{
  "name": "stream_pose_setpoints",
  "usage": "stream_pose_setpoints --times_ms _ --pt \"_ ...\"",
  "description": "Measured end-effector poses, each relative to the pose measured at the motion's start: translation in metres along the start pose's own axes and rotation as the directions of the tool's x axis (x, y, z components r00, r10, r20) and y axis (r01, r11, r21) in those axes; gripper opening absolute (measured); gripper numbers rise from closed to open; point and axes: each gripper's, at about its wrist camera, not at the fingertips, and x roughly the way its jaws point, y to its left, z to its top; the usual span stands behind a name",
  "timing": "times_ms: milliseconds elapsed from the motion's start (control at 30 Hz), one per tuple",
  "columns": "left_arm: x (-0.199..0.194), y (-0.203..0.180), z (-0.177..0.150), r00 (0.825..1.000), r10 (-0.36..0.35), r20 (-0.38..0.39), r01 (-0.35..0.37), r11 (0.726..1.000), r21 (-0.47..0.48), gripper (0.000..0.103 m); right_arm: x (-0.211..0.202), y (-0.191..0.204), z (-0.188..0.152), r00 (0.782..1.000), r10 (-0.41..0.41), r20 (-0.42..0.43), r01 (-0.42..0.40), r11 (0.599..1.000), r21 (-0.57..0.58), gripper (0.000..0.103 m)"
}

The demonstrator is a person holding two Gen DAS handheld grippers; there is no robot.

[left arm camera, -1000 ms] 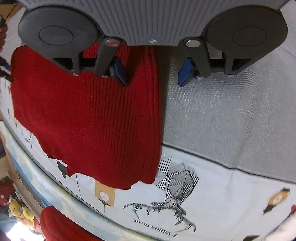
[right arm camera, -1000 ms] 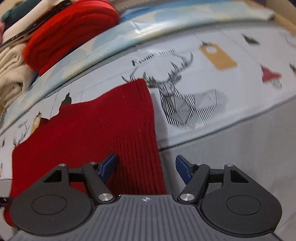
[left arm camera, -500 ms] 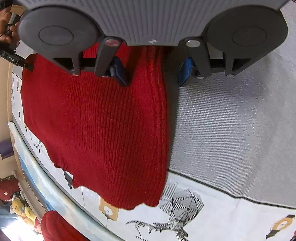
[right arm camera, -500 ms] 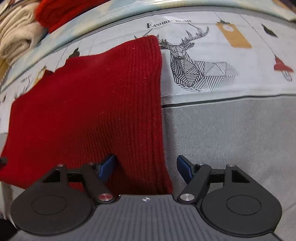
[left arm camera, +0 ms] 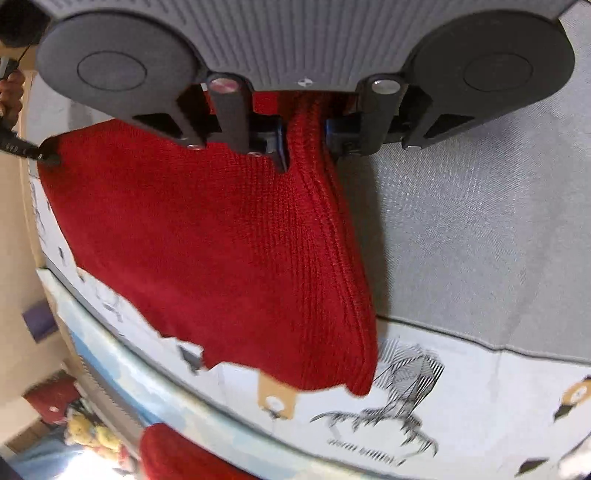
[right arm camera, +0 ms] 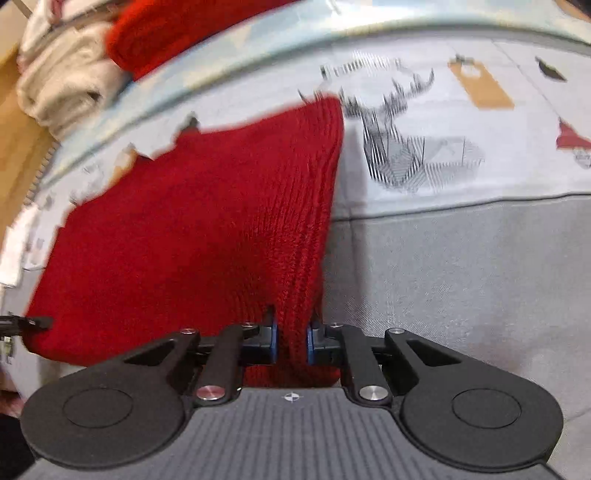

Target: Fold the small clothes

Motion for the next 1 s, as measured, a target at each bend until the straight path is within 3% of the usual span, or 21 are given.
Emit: stream_pose_setpoints --times_ms 200,367,433,500,633,733,833,900,1000 --pt "-0.020 -0.009 -0.041 0.999 -0.030 -0.030 0.033 0.997 0.072 0.020 -0.049 -0.006 -0.040 0.999 0.035 0.032 -0.034 0.999 -0.005 0.013" --pt "-0.012 -0.014 -0.070 0.997 0.025 -0.066 -0.016 0.991 0.134 0.021 -0.045 -0.016 -0.076 1.000 -0.030 0.004 0.030 0.999 0.020 0.014" --pt "-0.011 -0.015 -0.076 0.996 0.061 -0.067 -0.049 0.985 0.164 0.021 -0.037 -0.021 -0.087 0.999 -0.036 -0.025 0.037 0.997 0.063 0.015" --pt "-0.010 -0.015 -0.077 0.995 0.071 -0.068 -0.058 0.983 0.173 0.022 -0.031 -0.024 -0.094 0.994 -0.096 -0.057 0.098 0.994 0.038 0.015" --pt "-0.008 -0.018 -0.076 0.995 0.080 -0.061 -0.068 0.983 0.173 0.024 -0.040 -0.027 -0.094 0.996 -0.086 -0.026 0.087 0.995 0.050 0.018" --pt "-0.008 -0.020 -0.076 0.993 0.107 -0.053 -0.095 0.978 0.184 0.034 -0.044 -0.031 -0.098 0.995 -0.096 -0.014 0.097 0.994 0.055 0.018" --pt "-0.017 -0.022 -0.074 0.989 0.146 0.011 -0.145 0.971 0.188 0.038 -0.044 -0.028 -0.102 0.992 -0.124 -0.013 0.124 0.992 0.029 0.017" --pt "-0.030 -0.025 -0.071 0.975 0.184 0.122 -0.205 0.959 0.194 0.038 -0.039 -0.027 -0.104 0.990 -0.138 -0.018 0.139 0.990 0.017 0.014" --pt "-0.050 -0.024 -0.068 0.962 0.139 0.234 -0.179 0.971 0.160 0.036 -0.036 -0.026 -0.104 0.988 -0.153 -0.029 0.154 0.988 0.009 0.014"
